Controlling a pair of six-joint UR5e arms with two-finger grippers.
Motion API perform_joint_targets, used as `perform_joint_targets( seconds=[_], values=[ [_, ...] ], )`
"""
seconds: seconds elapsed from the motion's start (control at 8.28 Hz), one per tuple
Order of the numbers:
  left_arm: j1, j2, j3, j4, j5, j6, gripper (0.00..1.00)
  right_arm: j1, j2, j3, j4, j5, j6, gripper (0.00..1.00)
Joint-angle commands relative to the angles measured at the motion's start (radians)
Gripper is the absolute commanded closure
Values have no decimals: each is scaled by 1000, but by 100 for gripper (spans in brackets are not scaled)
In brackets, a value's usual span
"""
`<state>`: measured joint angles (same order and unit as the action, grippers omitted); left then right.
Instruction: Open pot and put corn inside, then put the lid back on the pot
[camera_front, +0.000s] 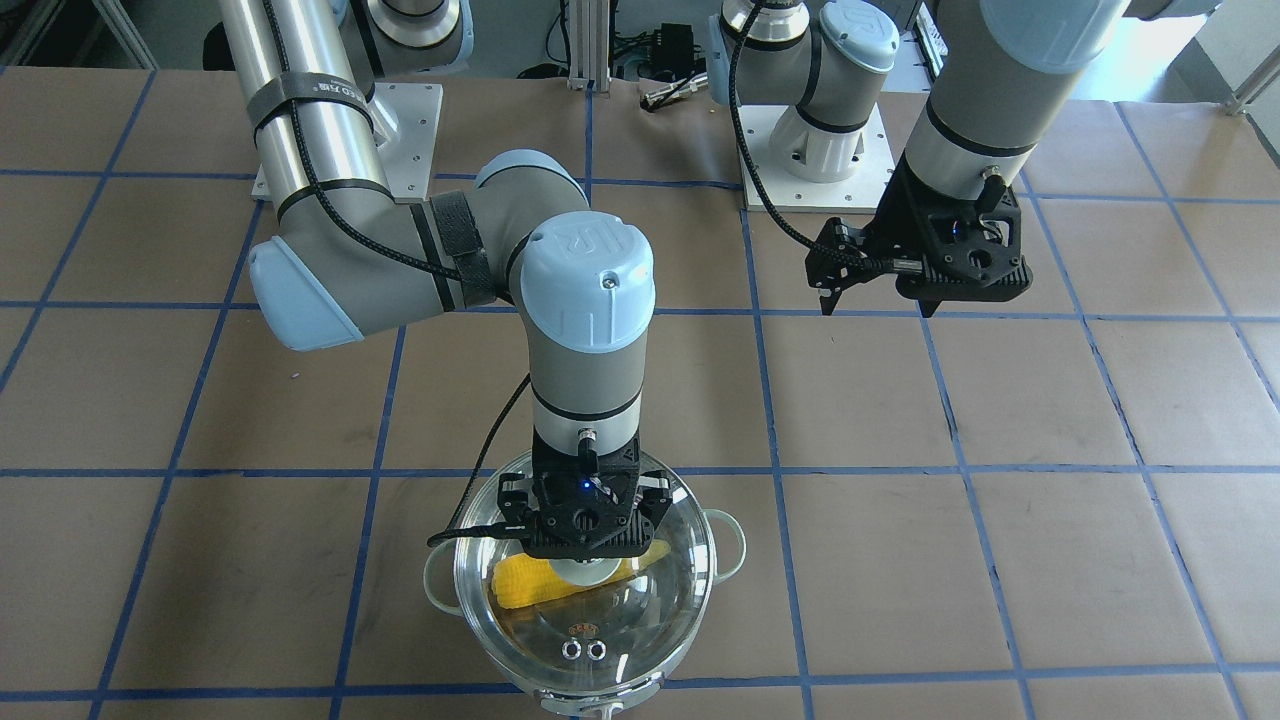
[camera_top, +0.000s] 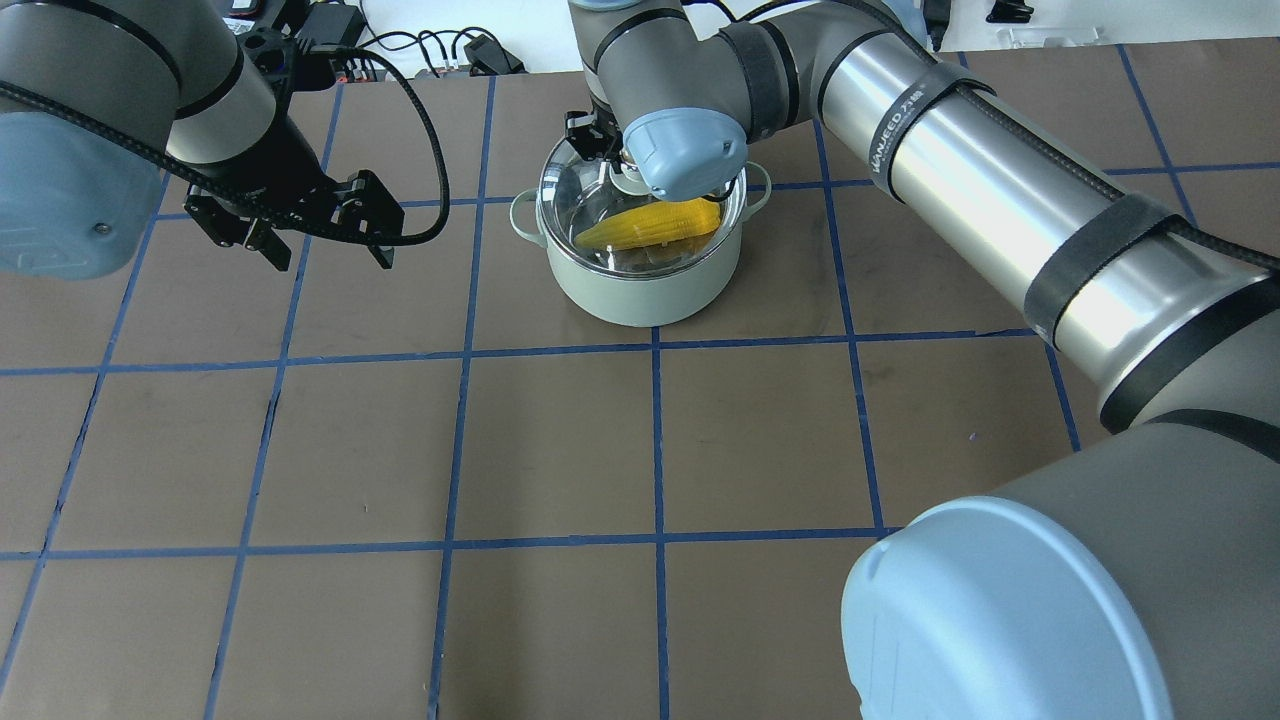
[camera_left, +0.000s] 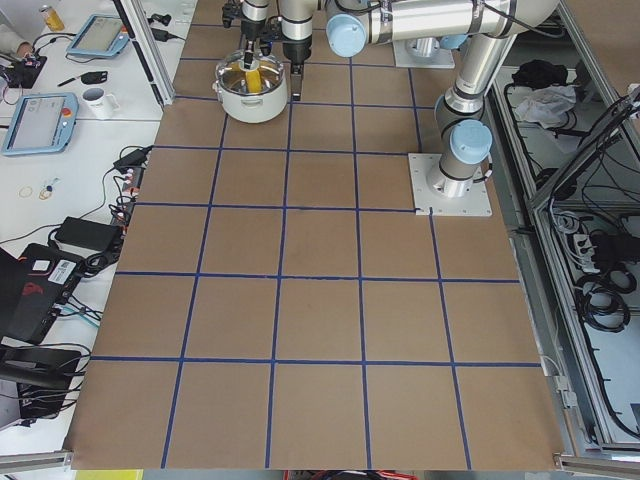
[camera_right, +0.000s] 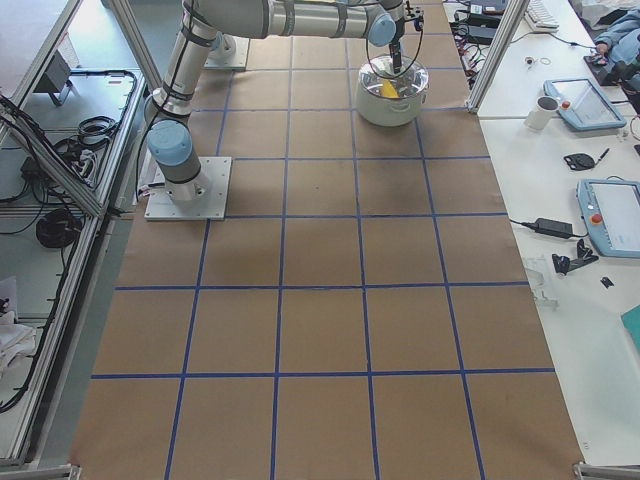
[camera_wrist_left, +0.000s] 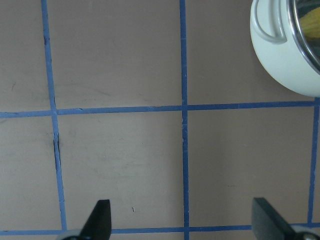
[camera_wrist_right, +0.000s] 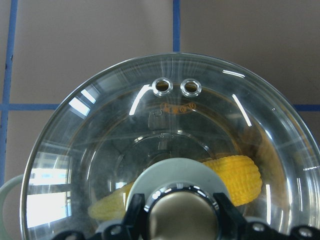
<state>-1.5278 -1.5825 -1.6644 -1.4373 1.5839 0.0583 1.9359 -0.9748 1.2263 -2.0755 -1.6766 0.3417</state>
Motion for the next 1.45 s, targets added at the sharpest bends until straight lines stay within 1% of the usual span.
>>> perform_joint_targets(
  seconds=[0.0,0.48,0.6,0.72,0.85,0.97,1.09,1.21,1.33],
  values=[
    [0,-1,0,0,-1,0,0,0,4,7,-2,5,-1,76],
    [0,-4,-1,-2,4,0,0,0,2,18,-15,6,-1,75],
    [0,-4,-1,-2,4,0,0,0,2,16,-14,8,28,67],
    [0,-4,-1,-2,4,0,0,0,1,18,-14,9,54,49],
    [0,-4,-1,-2,4,0,0,0,-2,18,-14,9,65,20],
    [0,-4,-1,-2,4,0,0,-2,-10,19,-12,14,62,0],
    [0,-4,-1,-2,4,0,0,-5,-51,28,-2,32,42,0],
    [0,-4,-1,-2,4,0,0,-14,-117,76,5,29,36,0],
    [0,-4,-1,-2,4,0,0,-35,-189,146,8,32,7,0]
  ],
)
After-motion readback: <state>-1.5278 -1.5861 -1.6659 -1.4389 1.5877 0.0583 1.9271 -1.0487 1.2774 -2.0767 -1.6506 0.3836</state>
